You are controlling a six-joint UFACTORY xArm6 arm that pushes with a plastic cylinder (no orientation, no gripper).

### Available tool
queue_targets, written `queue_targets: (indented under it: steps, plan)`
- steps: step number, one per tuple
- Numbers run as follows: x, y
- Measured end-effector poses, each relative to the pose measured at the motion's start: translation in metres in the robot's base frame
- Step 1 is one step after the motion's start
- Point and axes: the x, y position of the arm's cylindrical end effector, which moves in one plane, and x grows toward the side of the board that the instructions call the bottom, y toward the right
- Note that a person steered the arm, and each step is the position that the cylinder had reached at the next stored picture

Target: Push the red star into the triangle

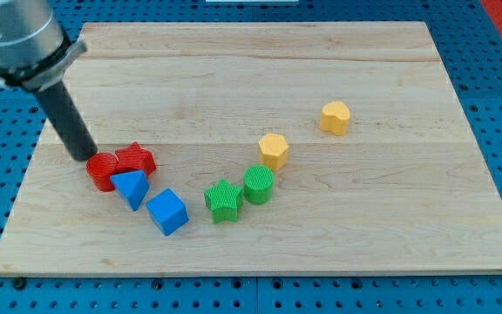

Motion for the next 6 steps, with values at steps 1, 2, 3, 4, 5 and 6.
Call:
queue_targets:
  steps: [1, 2, 3, 4, 5, 6]
  plan:
    - [-0.011, 0.059]
    - [0.025, 0.076]
    - [0.047, 0.071]
    - [0.048, 0.059]
    - [0.02, 0.06]
    - [0.045, 0.018]
